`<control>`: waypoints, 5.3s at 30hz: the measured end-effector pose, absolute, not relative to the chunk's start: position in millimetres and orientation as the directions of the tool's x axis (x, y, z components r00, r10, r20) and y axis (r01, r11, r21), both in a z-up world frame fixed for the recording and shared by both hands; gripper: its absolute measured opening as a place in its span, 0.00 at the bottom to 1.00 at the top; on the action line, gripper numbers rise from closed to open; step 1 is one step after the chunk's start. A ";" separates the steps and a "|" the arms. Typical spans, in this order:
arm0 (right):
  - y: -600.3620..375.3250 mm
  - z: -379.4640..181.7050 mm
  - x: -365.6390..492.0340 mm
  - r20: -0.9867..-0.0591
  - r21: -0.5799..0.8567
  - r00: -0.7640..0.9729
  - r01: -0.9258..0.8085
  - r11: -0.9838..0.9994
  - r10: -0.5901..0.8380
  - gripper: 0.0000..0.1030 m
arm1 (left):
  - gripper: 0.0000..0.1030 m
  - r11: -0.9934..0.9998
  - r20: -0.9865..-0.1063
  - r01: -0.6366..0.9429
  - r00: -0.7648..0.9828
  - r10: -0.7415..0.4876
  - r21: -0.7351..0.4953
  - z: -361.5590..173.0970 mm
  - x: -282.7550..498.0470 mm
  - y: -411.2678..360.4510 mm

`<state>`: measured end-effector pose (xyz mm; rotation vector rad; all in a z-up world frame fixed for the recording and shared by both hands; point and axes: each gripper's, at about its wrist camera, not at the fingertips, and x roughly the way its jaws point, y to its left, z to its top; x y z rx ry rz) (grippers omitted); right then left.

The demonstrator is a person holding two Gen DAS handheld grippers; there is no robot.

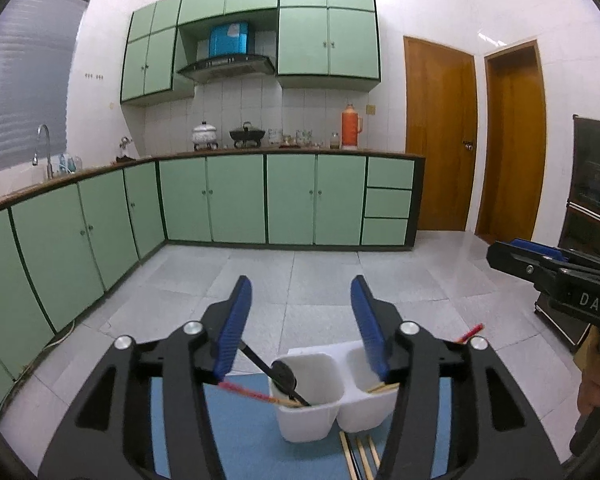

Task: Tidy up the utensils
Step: 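Move both open tools back down over the remaining chopsticks, then grasp the red chopstick with the left tool while the right tool grasps a wooden one, then lift both chopsticks over the white holder and open both tools to drop them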

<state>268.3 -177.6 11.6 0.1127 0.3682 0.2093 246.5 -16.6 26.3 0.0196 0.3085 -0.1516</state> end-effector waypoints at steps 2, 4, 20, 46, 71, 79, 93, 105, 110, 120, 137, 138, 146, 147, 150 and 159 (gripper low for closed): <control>-180.4 7.4 251.8 -0.335 0.150 0.918 -0.170 0.974 0.212 0.54 | 0.55 0.990 -0.294 0.143 0.945 -0.141 -0.015 24.9 227.5 -11.8; -181.1 -2.0 230.8 -0.331 0.152 0.922 -0.157 0.976 0.200 0.57 | 0.58 0.991 -0.289 0.133 0.948 -0.134 -0.024 19.7 209.3 -9.8; -143.5 -141.9 128.7 -0.589 0.149 0.785 -0.126 0.981 0.191 0.57 | 0.66 0.993 -0.547 0.110 0.834 -0.074 0.034 -100.9 117.2 -2.3; -106.8 -211.8 121.8 -0.751 0.091 0.632 -0.190 0.978 0.193 0.40 | 0.66 0.996 -0.658 0.089 0.751 -0.049 0.028 -158.2 89.3 5.8; -154.2 -209.3 125.3 -0.723 0.194 0.658 -0.098 0.976 0.210 0.40 | 0.66 0.976 -0.783 0.219 0.609 -0.122 0.018 -186.5 107.0 -42.2; -155.7 -209.6 125.5 -0.721 0.205 0.657 -0.102 0.973 0.220 0.40 | 0.67 0.980 -0.789 0.197 0.606 -0.106 0.020 -185.8 110.8 -41.6; -144.2 -208.5 120.5 -0.718 0.191 0.648 -0.169 0.967 0.254 0.40 | 0.59 0.986 -0.783 0.167 0.615 -0.097 0.009 -184.0 109.5 -35.4; -129.2 -210.7 120.6 -0.734 0.159 0.626 -0.218 0.963 0.263 0.34 | 0.57 0.986 -0.778 0.169 0.617 -0.115 -0.011 -185.4 110.0 -35.5; -127.6 -211.3 123.0 -0.740 0.146 0.626 -0.207 0.967 0.246 0.31 | 0.57 0.985 -0.779 0.174 0.617 -0.115 -0.007 -185.6 110.3 -36.6; -124.1 -211.5 127.8 -0.748 0.116 0.629 -0.191 0.975 0.212 0.25 | 0.51 0.979 -0.780 0.201 0.608 -0.145 -0.025 -185.9 115.2 -45.9; -141.0 -201.4 120.0 -0.731 0.124 0.650 -0.175 0.977 0.209 0.06 | 0.05 0.975 -0.732 0.222 0.667 -0.141 0.015 -161.1 101.5 -47.2; -143.1 -197.0 118.6 -0.725 0.118 0.657 -0.175 0.977 0.205 0.06 | 0.05 0.975 -0.718 0.222 0.683 -0.135 0.029 -153.1 97.0 -46.2; -156.1 -145.3 110.4 -0.663 0.058 0.724 -0.205 0.977 0.191 0.06 | 0.05 0.980 -0.598 0.195 0.791 -0.130 0.046 -89.8 79.8 -32.2; -158.3 -138.2 110.1 -0.654 0.056 0.732 -0.205 0.977 0.191 0.06 | 0.05 0.980 -0.585 0.195 0.800 -0.133 0.044 -83.0 79.4 -30.5; -165.1 -116.2 109.1 -0.626 0.061 0.753 -0.209 0.976 0.200 0.06 | 0.05 0.980 -0.537 0.194 0.831 -0.146 0.033 -58.5 77.6 -28.6; -177.6 -53.4 114.5 -0.517 0.120 0.813 -0.239 0.964 0.266 0.06 | 0.05 0.975 -0.436 0.223 0.878 -0.199 0.003 -10.2 79.8 -33.1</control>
